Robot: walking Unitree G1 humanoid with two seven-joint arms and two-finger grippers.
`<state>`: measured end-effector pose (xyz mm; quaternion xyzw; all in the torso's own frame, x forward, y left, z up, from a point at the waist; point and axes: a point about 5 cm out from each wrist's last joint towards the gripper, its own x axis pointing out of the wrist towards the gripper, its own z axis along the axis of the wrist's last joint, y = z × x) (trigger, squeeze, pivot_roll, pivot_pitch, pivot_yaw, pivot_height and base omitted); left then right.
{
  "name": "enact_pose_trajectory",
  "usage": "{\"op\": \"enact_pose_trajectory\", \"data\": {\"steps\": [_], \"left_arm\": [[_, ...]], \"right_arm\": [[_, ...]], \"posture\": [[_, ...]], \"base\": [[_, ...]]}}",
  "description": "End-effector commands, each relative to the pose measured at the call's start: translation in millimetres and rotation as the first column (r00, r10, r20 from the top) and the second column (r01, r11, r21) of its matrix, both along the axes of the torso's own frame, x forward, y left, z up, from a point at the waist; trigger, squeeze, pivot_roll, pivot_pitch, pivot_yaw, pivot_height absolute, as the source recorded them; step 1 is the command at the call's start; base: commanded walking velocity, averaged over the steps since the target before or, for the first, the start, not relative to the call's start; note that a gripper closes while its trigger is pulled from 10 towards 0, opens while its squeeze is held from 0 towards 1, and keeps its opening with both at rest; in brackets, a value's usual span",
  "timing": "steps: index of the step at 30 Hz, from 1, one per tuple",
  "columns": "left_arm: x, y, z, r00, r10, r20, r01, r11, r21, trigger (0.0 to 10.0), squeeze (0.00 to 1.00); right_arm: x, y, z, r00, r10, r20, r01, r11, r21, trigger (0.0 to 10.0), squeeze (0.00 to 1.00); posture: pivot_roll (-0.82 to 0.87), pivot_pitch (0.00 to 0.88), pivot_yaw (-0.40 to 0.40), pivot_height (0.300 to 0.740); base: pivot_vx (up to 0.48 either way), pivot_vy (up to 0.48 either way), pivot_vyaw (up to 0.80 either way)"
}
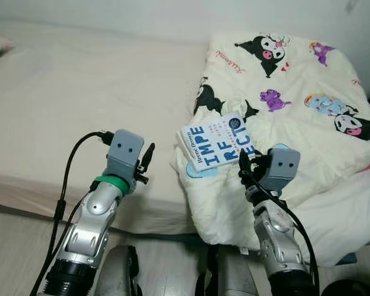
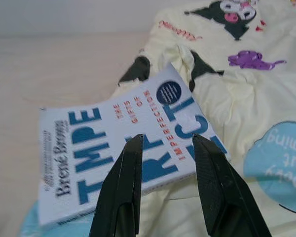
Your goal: Clean up the room
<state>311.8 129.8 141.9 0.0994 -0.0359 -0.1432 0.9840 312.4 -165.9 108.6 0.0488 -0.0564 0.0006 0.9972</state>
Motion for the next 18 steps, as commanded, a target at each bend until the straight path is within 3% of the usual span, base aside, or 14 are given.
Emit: {"op": "enact_pose_trajectory", "data": {"steps": [1, 7, 9, 10, 12, 13, 14, 16, 18], "left_arm": [[-3.8, -0.9, -3.6, 1.0, -0.009, -0.019, 0.01, 1.0, 0.014, 10.0, 0.0], [-3.3, -0.8, -2.2, 1.0, -0.01, -0.02, 0.011, 1.0, 0.017, 10.0, 0.0], [-3.2, -0.6, -0.8, 1.0, -0.013, -0.021, 0.014, 1.0, 0.02, 10.0, 0.0], [-3.0, -0.5, 0.3, 1.0, -0.017, -0.022, 0.017, 1.0, 0.023, 10.0, 0.0], [-3.0, -0.5, 0.3, 1.0, -0.017, -0.022, 0.017, 1.0, 0.023, 10.0, 0.0], [-3.3, -0.2, 1.3, 1.0, -0.019, -0.022, 0.02, 0.999, 0.027, 10.0, 0.0], [-3.3, -0.2, 1.3, 1.0, -0.019, -0.022, 0.02, 0.999, 0.027, 10.0, 0.0], [-5.0, 2.0, 4.0, 1.0, -0.02, -0.02, 0.02, 0.999, 0.034, 10.0, 0.0], [-5.0, 2.0, 4.0, 1.0, -0.02, -0.02, 0.02, 0.999, 0.034, 10.0, 0.0]], "right_arm": [[-4.8, -4.9, -14.0, 0.998, -0.016, -0.059, 0.016, 1.0, -0.013, 10.0, 0.0], [-2.0, -6.9, -13.5, 0.998, -0.017, -0.062, 0.017, 1.0, 0.005, 10.0, 0.0], [3.2, -8.2, -12.4, 0.998, -0.012, -0.064, 0.015, 0.998, 0.053, 10.0, 0.0], [9.4, -9.8, -11.4, 0.997, -0.012, -0.073, 0.021, 0.992, 0.125, 10.0, 0.0], [9.4, -9.8, -11.4, 0.997, -0.012, -0.073, 0.021, 0.992, 0.125, 10.0, 0.0], [17.3, -12.5, -9.4, 0.996, -0.017, -0.082, 0.034, 0.979, 0.201, 10.0, 0.0], [17.3, -12.5, -9.4, 0.996, -0.017, -0.082, 0.034, 0.979, 0.201, 10.0, 0.0], [32.6, -15.5, -4.5, 0.995, -0.004, -0.1, 0.04, 0.931, 0.362, 10.0, 0.0], [32.6, -15.5, -4.5, 0.995, -0.004, -0.1, 0.04, 0.931, 0.362, 10.0, 0.0]], "posture": [[0.05, 0.107, 0.044, 0.585], [0.06, 0.117, 0.051, 0.58], [0.06, 0.125, 0.057, 0.58], [0.07, 0.142, 0.066, 0.58], [0.07, 0.142, 0.066, 0.58], [0.08, 0.152, 0.069, 0.58], [0.08, 0.152, 0.069, 0.58], [0.1, 0.172, 0.072, 0.58], [0.1, 0.172, 0.072, 0.58]], "base": [[0.0, 0.0, 0.0], [0.0, 0.0, 0.0], [0.0, 0.0, 0.0], [0.0, 0.0, 0.0], [0.0, 0.0, 0.0], [0.0, 0.0, 0.0], [0.0, 0.0, 0.0], [0.0, 0.0, 0.0], [0.0, 0.0, 0.0]]}}
